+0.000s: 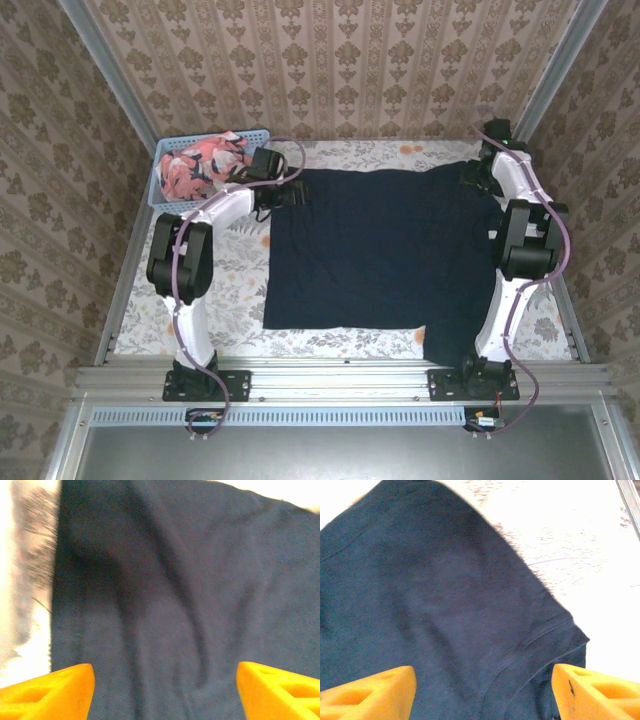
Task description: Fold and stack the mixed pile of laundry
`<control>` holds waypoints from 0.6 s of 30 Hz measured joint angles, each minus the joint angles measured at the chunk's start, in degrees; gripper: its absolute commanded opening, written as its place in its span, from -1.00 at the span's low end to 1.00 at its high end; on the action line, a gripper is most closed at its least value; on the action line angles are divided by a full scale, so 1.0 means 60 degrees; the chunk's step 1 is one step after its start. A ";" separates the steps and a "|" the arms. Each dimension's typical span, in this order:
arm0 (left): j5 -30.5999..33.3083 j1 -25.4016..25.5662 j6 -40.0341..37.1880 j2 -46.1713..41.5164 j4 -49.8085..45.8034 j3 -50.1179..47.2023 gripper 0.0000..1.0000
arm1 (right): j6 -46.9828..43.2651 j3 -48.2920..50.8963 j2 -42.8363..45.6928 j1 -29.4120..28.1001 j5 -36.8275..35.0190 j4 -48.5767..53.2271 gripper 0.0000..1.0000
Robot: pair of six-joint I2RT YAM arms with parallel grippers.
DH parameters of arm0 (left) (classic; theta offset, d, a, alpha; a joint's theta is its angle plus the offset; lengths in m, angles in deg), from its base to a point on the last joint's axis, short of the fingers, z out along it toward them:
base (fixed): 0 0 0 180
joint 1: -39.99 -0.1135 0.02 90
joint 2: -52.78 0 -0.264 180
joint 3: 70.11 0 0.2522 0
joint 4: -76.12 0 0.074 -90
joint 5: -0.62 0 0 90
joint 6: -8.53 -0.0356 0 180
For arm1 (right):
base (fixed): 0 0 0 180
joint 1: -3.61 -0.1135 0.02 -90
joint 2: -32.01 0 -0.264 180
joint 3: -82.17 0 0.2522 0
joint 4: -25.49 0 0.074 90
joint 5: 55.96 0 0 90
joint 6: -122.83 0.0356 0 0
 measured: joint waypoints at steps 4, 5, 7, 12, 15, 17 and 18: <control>0.0353 -0.0186 -0.0044 0.0637 0.0022 0.0528 0.54 | 0.0098 -0.0423 -0.0831 0.0557 0.0419 -0.0076 0.43; 0.0423 -0.0200 -0.0044 0.0798 0.0022 0.0576 0.52 | 0.0117 -0.0550 -0.1093 0.0630 0.0463 -0.0066 0.40; 0.0459 -0.0219 -0.0036 0.1067 0.0018 0.0616 0.48 | 0.0211 -0.0743 -0.1523 0.0678 0.0532 -0.0069 0.36; 0.0488 -0.0215 0.0080 0.1654 0.0011 0.0623 0.17 | 0.0488 -0.0820 -0.1963 0.0732 0.0725 -0.0058 -0.02; 0.0586 -0.0208 0.0066 0.1774 -0.0011 0.0750 -0.40 | 0.0637 -0.0907 -0.1963 0.0823 0.1027 -0.0080 -0.79; 0.0630 -0.0208 -0.0011 0.1883 -0.0127 0.0918 -0.78 | 0.0739 -0.0907 -0.1963 0.0867 0.1100 -0.0076 -1.00; 0.0670 -0.0189 -0.0018 0.1920 -0.0197 0.0976 -0.92 | 0.0769 -0.0907 -0.1963 0.0889 0.1100 -0.0073 -1.00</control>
